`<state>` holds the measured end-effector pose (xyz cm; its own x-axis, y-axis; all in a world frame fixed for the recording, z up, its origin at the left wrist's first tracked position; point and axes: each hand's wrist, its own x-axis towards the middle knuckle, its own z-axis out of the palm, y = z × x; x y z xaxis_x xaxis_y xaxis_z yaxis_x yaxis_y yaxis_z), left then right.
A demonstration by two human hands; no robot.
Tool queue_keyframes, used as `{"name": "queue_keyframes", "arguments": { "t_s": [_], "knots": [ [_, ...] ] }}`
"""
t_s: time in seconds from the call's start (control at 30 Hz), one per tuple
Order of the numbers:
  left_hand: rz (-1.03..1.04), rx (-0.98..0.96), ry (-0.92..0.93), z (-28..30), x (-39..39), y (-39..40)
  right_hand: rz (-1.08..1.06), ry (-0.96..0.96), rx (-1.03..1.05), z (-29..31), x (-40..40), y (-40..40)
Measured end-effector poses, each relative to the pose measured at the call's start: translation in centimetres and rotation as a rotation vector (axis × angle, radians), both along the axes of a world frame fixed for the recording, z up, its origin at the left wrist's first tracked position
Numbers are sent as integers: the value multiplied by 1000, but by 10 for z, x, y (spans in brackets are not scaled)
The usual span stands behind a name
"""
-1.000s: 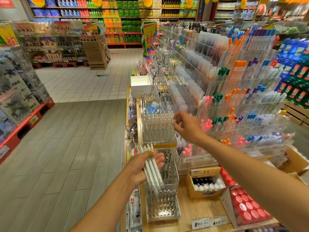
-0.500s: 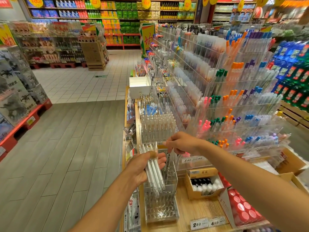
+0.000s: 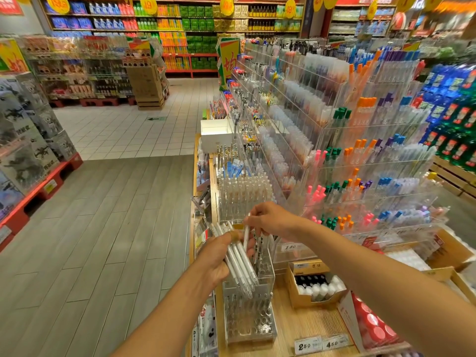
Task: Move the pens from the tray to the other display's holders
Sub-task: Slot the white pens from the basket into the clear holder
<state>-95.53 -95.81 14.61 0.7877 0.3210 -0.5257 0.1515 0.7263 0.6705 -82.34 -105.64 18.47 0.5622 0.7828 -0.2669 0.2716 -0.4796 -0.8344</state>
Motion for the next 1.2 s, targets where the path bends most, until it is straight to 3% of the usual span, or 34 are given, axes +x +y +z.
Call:
{"name": "queue_keyframes", "arguments": {
  "t_s": [0.17,0.3,0.47,1.2],
  "knots": [
    [84,-13,78,-1,2,6,-163,-159,264,20,16,-3],
    [95,-32,130,-5,-2,10,-253,-498,431,24,32,-11],
    [62,-36,126,-6,-4,12,-205,-691,378,15,41,-13],
    [-34,-42,57,-2,-3,13,-85,-844,127,14,52,-1]
  ]
}}
